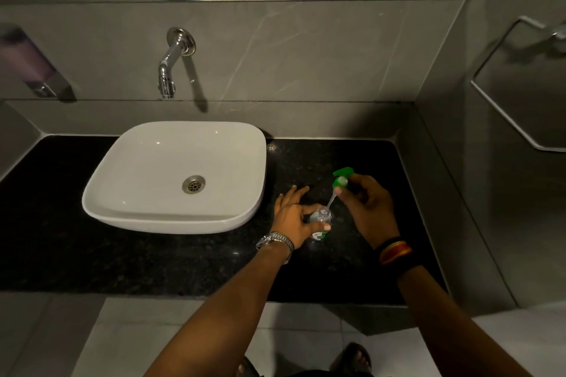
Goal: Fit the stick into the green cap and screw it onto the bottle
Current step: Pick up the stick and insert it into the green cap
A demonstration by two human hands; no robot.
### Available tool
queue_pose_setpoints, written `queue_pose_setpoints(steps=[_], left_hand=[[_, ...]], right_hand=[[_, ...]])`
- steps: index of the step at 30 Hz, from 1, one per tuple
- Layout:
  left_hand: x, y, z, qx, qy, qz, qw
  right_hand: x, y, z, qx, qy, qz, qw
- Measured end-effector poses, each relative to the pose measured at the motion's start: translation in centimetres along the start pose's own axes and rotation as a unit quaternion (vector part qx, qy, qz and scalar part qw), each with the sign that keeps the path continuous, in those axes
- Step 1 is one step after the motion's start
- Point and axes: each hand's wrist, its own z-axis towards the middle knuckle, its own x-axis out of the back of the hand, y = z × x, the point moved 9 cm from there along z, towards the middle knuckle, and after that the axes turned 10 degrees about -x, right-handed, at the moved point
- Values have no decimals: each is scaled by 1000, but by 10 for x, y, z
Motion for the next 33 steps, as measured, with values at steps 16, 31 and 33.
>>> queue_pose_setpoints(steps=[16, 31, 33], left_hand=[[-3, -3, -1, 8, -10, -12, 1000], [-3, -2, 0, 2, -26, 0, 1000], [-3, -2, 2, -4, -27, -1, 1000]], right_hand=[[-29, 44, 24, -34, -19, -232, 972], [-37, 58, 23, -59, 6, -350, 935], [-40, 52, 29, -58, -26, -388, 919]])
